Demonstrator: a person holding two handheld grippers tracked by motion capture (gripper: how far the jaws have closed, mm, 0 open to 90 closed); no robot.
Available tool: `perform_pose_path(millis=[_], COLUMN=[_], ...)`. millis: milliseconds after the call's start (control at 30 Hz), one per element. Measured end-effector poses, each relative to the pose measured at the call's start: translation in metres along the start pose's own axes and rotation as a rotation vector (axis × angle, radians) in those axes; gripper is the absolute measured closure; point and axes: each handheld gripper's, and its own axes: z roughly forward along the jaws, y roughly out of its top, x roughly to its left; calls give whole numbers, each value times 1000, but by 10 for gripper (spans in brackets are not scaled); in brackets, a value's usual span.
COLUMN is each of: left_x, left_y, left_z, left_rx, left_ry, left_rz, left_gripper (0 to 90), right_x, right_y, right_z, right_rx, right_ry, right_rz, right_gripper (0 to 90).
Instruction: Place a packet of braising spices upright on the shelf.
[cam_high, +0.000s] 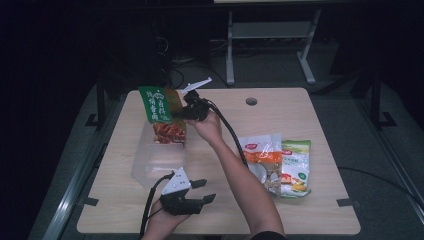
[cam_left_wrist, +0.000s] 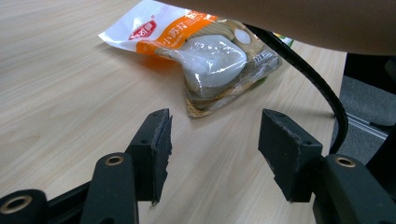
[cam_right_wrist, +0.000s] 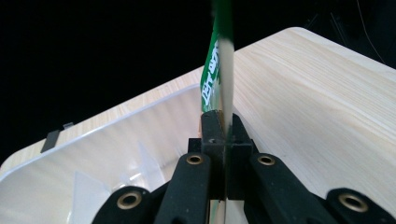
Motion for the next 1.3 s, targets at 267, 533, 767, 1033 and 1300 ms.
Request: perform_pose_path(millis=[267, 533, 767, 1033, 1300], left_x=[0, 1, 0, -1, 1], left_y=[0, 0, 0, -1, 0], left_z=[1, 2, 4, 7, 9], left_rx=[4, 8, 12, 19, 35], left_ry=[4, 13, 10, 6, 4], left_rz=[3, 3, 1, 1, 11], left_gripper=[423, 391, 383, 380, 375], right_x=[-3, -4, -2, -1, 1], right_y=[2, -2, -12, -27, -38], right_z=[-7, -41, -65, -94, -107], right_rx=[25, 37, 36, 45, 62], right_ry=[-24, -69, -54, -51, -58], right_rz=[15, 28, 40, 52, 59], right_gripper=[625, 433, 389, 369, 347])
